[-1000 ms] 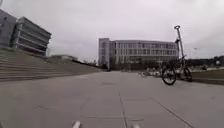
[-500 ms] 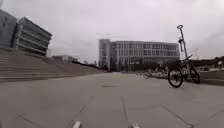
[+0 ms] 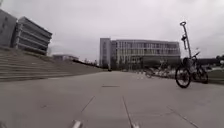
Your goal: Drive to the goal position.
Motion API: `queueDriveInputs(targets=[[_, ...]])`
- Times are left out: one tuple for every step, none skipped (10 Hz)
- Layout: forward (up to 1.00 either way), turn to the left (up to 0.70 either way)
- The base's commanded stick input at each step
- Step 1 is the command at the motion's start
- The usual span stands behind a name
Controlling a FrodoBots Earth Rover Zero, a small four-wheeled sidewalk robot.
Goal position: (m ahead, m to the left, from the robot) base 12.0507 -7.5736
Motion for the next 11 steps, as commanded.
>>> queueDriveInputs(targets=[[0.7,0.0],[0.7,0.0],[0.7,0.0],[0.7,0.0],[0.7,0.0],[0.7,0.0],[0.7,0.0],[0.7,0.0],[0.7,-0.32],[0.7,-0.15],[0.7,0.0]])
